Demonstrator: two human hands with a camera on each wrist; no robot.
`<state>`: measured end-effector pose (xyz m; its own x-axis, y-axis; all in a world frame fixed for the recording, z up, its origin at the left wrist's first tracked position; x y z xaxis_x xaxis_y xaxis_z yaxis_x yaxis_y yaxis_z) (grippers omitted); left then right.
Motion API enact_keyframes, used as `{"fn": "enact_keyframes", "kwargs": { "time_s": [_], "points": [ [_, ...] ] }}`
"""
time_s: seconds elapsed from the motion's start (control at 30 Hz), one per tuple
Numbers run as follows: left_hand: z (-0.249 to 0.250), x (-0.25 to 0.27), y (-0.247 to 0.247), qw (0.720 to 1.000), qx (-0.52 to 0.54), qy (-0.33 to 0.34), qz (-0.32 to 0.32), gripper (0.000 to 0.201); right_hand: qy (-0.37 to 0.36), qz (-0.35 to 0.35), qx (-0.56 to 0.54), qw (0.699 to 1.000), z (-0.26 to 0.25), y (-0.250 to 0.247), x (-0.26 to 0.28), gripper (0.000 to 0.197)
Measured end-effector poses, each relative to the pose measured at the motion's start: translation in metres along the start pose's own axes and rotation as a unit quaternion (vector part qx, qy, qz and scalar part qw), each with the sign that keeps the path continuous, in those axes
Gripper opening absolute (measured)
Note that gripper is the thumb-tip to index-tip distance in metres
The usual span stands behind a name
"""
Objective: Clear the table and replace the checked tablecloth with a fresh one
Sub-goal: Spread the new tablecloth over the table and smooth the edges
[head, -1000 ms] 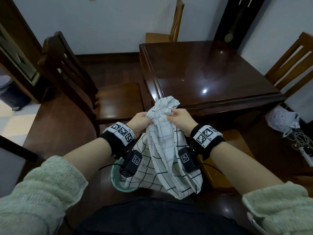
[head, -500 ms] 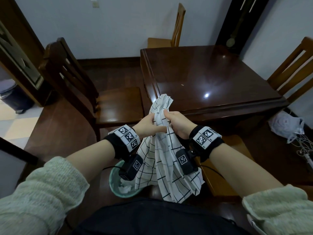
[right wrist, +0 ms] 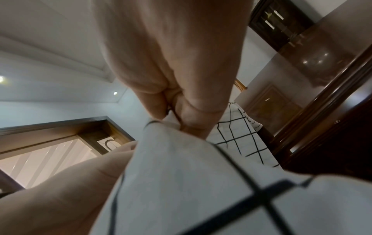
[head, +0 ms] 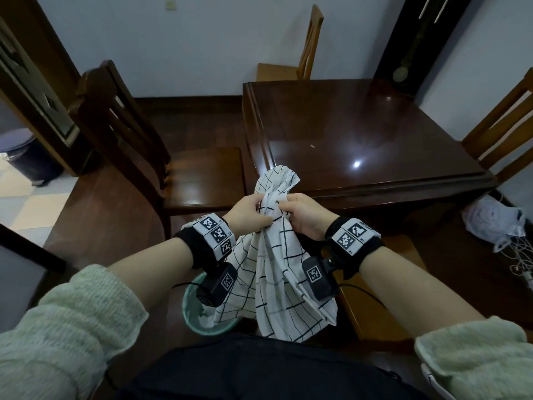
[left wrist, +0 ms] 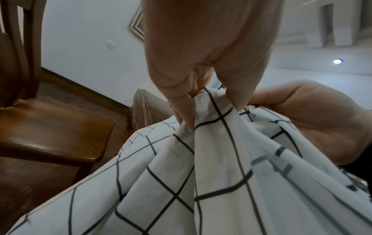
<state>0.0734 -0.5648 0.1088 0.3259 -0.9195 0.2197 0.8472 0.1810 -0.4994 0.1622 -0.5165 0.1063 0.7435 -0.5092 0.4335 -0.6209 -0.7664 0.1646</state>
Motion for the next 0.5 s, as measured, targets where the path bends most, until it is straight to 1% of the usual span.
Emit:
{"fn": "enact_keyframes", "kwargs": {
  "time_s": [0.1, 0.23, 0.37, 0.43, 0.47, 0.5],
  "points": [
    [-0.006, 0.003, -0.002, 1.000, 0.011, -0.008, -0.002, 0.031, -0.021, 0.011, 0.041, 0.999, 0.000, -0.001, -0.007, 0.029],
    [-0.014, 0.008, -0.004, 0.999, 0.041, -0.021, -0.017, 0.037, -0.050, 0.012, 0.093, 0.994, 0.001, 0.006, -0.009, 0.022],
    [-0.016, 0.013, -0.009, 0.998, 0.045, -0.032, -0.011, 0.041, -0.053, 0.068, 0.147, 0.985, 0.005, -0.002, -0.018, 0.020],
    [-0.021, 0.015, -0.014, 0.997, 0.051, -0.050, 0.001, 0.041, -0.044, 0.080, 0.143, 0.986, 0.006, -0.004, -0.020, 0.013],
    [-0.024, 0.015, -0.016, 0.996, 0.061, -0.058, 0.008, 0.040, -0.038, 0.070, 0.131, 0.988, 0.006, -0.001, -0.018, 0.015],
    [-0.027, 0.016, -0.019, 0.995, 0.071, -0.067, 0.014, 0.037, -0.033, 0.044, 0.124, 0.991, 0.008, 0.003, -0.018, 0.015]
  ]
}}
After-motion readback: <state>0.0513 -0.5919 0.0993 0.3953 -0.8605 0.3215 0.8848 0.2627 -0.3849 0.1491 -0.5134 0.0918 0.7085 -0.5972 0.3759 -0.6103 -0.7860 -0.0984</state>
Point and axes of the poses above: each hand's wrist, its own x-axis away from the middle knuckle, its own y-axis out of the palm, z = x × y, the point moved 9 cm from there along -x, towards the middle knuckle, and after that the axes turned 4 degrees about -x, right-handed, at the moved point
